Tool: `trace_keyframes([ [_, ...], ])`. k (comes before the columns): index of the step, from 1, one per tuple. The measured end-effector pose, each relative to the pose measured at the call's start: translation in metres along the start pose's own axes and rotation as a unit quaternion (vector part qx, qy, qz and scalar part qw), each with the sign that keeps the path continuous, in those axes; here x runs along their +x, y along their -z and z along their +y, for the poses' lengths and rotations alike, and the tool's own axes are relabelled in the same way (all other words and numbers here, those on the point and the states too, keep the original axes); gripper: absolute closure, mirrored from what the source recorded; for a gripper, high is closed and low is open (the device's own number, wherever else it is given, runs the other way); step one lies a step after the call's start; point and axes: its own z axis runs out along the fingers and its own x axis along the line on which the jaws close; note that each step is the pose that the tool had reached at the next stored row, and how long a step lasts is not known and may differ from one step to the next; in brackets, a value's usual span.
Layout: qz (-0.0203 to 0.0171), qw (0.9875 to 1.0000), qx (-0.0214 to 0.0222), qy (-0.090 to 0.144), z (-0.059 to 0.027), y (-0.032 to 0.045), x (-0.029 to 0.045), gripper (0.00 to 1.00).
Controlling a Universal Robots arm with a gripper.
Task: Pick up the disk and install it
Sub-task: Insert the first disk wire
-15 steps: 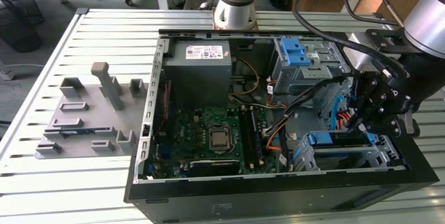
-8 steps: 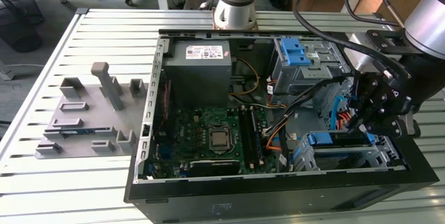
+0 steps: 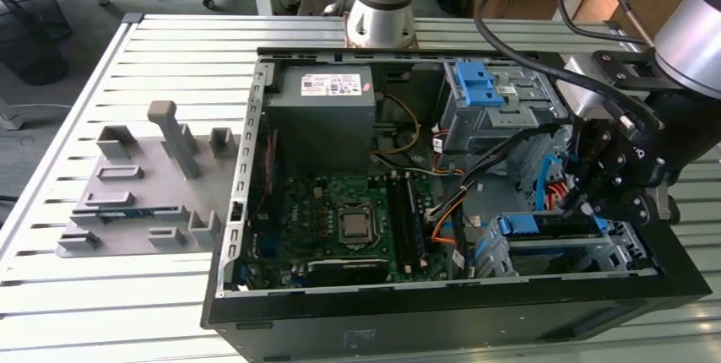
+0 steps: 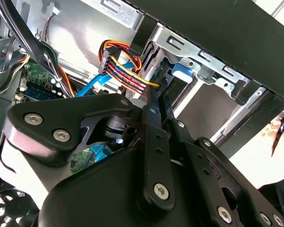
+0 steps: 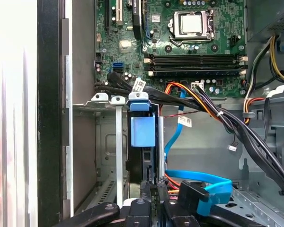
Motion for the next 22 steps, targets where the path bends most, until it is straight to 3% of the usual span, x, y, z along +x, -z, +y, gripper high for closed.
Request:
trace_keyframes([
  [16,0.0,1.0,-0.0016,0.0,-0.0001,-0.0034,0.0005,0.82],
  [17,0.0001,1.0,-0.0015,0.0,-0.0001,-0.0034,0.0005,0.76],
  [18,0.0001,1.0,-0.0015,0.0,-0.0001,-0.0034,0.0006,0.76],
  [22,0.0,1.0,-0.0015,0.0,0.0,0.0009,0.0007,0.76],
])
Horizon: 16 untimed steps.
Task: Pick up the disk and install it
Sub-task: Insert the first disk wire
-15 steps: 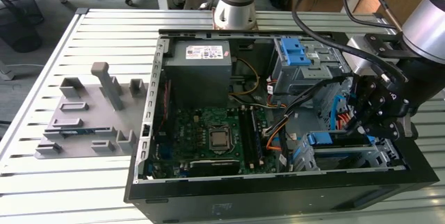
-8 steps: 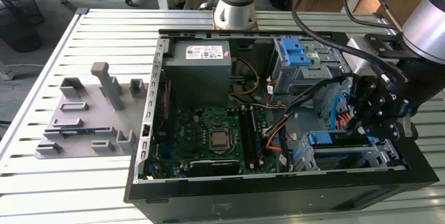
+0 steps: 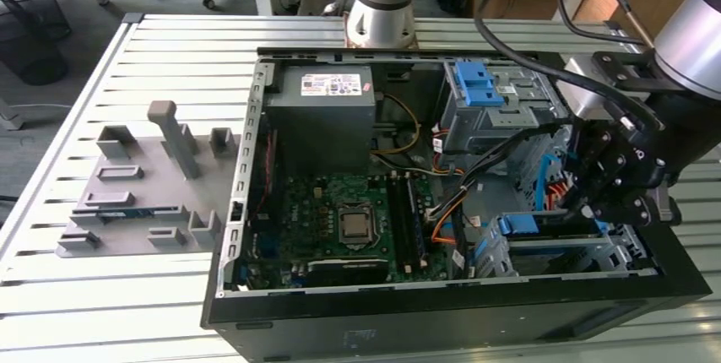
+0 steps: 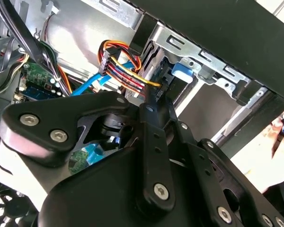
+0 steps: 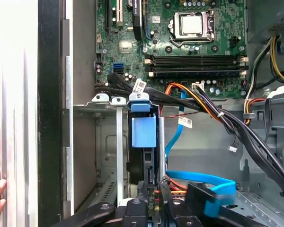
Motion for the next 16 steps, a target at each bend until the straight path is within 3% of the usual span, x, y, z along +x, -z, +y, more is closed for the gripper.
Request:
trace_keyframes([
  [6,-0.0001,1.0,0.0,0.0,0.0003,0.0068,0.0003,0.76],
  [8,0.0,1.0,0.0,0.0,0.0003,0.008,0.0003,0.89],
  [16,0.0,1.0,0.0,0.0,0.0003,0.0086,0.0003,0.89],
])
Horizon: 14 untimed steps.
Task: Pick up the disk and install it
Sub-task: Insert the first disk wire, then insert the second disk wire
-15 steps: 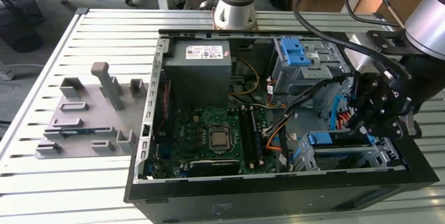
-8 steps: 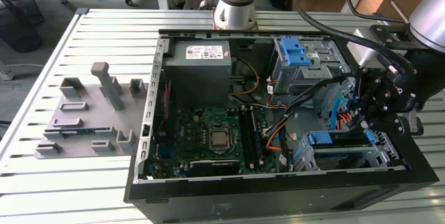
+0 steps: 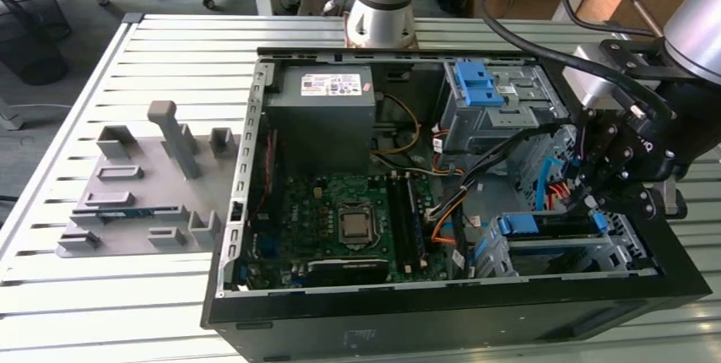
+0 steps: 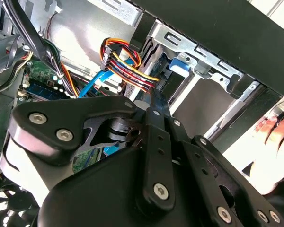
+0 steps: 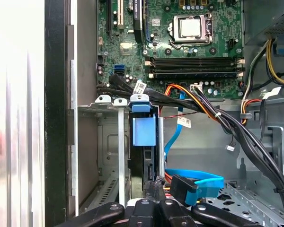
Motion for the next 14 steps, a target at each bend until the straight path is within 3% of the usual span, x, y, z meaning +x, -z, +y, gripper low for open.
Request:
trace_keyframes([
  [14,0.0,1.0,0.0009,0.0,0.0018,0.0005,0.0,0.89],
])
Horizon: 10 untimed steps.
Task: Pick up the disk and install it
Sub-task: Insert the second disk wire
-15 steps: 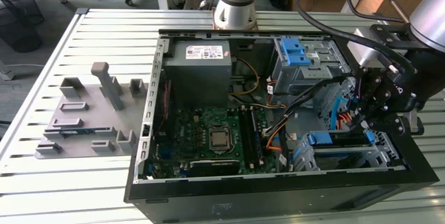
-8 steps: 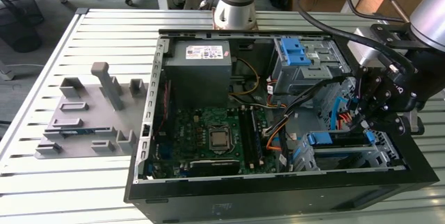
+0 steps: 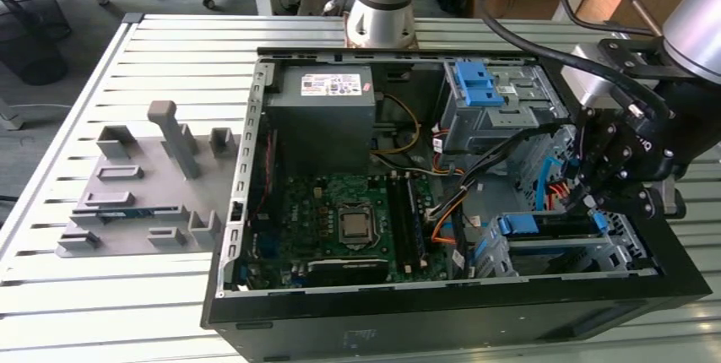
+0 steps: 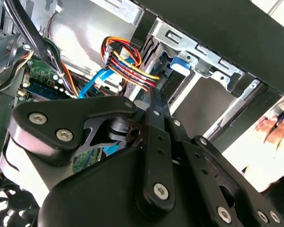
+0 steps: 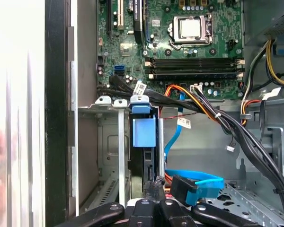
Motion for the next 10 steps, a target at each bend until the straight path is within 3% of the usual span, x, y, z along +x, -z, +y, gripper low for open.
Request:
trace_keyframes([
  [3,0.0001,1.0,0.0003,0.0,0.0005,0.002,0.0001,0.89],
  [10,-0.0001,1.0,0.0003,0.0,0.0011,0.018,0.0006,0.89],
])
